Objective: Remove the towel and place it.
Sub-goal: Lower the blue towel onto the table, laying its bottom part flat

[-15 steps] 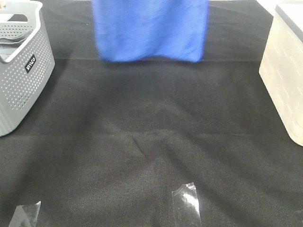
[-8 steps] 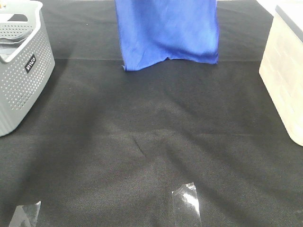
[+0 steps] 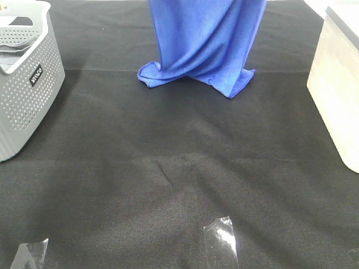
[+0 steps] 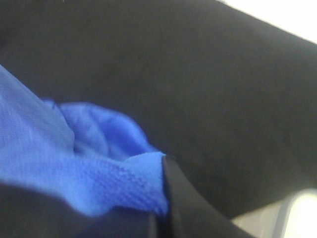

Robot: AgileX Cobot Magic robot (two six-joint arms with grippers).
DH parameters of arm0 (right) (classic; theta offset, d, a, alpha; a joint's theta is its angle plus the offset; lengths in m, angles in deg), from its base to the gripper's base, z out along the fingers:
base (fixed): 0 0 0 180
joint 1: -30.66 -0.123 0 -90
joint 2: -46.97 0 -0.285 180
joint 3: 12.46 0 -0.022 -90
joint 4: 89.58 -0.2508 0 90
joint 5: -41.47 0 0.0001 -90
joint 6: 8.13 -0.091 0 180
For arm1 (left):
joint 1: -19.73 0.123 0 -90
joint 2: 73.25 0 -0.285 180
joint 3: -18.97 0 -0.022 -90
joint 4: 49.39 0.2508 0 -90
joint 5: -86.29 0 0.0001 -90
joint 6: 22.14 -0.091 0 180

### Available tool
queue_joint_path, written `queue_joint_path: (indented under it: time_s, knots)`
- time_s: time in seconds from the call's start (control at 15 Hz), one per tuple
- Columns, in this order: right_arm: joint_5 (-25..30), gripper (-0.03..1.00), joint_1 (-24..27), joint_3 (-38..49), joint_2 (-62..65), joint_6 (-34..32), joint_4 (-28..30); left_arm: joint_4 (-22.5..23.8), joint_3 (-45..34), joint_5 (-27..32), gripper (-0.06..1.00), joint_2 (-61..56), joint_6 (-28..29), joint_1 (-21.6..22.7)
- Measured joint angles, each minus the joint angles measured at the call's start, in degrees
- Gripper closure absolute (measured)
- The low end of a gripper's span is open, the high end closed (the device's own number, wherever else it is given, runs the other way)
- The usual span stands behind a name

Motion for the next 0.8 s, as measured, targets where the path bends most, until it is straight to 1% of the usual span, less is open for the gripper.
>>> queue_joint_path:
  time_s: [0.13, 0.2, 0.27, 0.33, 0.47, 0.6, 0.8]
  knots:
    - [5.5, 0.97, 0.0, -0.11, 1.09, -0.29, -0.46, -1.2, 0.0, 10.03, 0.94, -2.52, 2.98, 0.06]
    - [6.7, 0.97, 0.0, -0.11, 1.43, -0.29, -1.32, -1.95, 0.0, 13.87, 0.94, -3.72, 5.21, 0.06]
    - [7.1, 0.97, 0.0, -0.11, 1.72, -0.4, -2.41, -2.23, 0.0, 15.7, 0.94, -4.58, 8.71, 0.06]
    - [7.16, 0.97, 0.0, -0.11, 1.95, -0.74, -3.84, -2.29, 0.0, 16.16, 0.94, -5.44, 13.41, 0.06]
    - [7.1, 0.97, 0.0, 1.26, 3.27, -2.06, -6.13, -3.44, -1.2, 16.27, 0.94, -7.33, 19.88, 0.06]
    - [7.1, 0.97, 0.0, 6.93, 6.36, -2.81, -7.39, -5.27, -8.54, 16.27, 0.94, -11.86, 22.23, 0.11]
    - [7.1, 0.97, 0.0, 17.07, 12.78, -3.27, -7.56, -6.42, -28.13, 16.39, 0.94, -23.15, 22.75, -0.29]
